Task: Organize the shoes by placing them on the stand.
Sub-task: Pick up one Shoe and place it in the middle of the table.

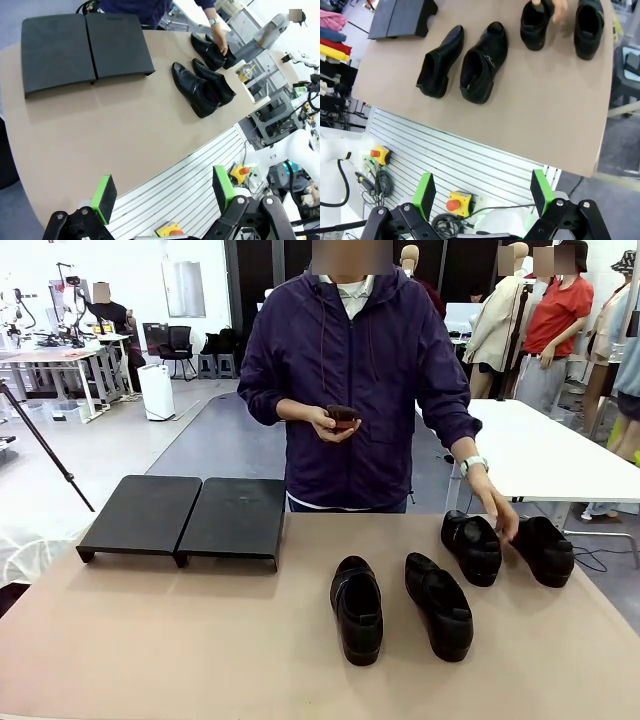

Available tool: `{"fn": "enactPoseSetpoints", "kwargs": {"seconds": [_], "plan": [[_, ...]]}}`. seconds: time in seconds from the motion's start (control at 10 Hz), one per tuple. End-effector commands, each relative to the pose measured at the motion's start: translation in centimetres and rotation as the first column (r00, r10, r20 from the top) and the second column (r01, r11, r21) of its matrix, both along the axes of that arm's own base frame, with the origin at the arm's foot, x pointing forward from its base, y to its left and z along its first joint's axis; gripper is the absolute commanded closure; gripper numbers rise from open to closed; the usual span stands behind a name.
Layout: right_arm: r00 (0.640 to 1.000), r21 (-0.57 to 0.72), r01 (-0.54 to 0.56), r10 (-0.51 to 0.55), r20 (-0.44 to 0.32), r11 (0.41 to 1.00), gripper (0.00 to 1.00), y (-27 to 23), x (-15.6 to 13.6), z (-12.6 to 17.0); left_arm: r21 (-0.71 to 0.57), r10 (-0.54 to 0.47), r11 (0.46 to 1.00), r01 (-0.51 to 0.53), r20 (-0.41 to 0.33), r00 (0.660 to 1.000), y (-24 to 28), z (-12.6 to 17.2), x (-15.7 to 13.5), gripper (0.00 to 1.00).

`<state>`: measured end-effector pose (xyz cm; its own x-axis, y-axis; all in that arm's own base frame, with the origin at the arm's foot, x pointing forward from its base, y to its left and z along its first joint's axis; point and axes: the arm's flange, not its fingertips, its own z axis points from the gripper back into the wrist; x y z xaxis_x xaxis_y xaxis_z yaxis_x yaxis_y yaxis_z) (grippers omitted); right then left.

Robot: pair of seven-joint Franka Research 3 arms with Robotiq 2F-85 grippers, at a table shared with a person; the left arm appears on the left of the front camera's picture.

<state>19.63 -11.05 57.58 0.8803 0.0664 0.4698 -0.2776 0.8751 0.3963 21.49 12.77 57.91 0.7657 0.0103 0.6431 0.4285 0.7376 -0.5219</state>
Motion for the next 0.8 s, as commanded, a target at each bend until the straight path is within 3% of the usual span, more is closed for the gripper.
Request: {"fn": "enactPoseSetpoints", "kwargs": {"seconds": [0.0,0.4,0.5,0.7], "plan": [[1.000,0.001,0.014,-0.014,-0.026,1.000,0.00,1.0,1.4,0.2,-0.004,-0.013,1.000,0.013,0.018,1.000,0.0,0.0,0.0,0.00],[0.996,-0.035,0.078,-0.080,-0.045,0.996,0.00,5.5,9.0,-1.4,-0.004,-0.013,1.000,0.013,0.018,1.000,0.0,0.0,0.0,0.00],[0.995,-0.026,0.047,-0.049,-0.084,0.999,0.00,4.7,8.1,-1.2,-0.004,-0.013,1.000,0.013,0.018,1.000,0.0,0.0,0.0,0.00],[0.990,-0.037,0.084,-0.088,-0.106,0.996,0.00,1.7,4.7,-0.4,-0.004,-0.013,1.000,0.013,0.018,1.000,0.0,0.0,0.0,0.00]]}}
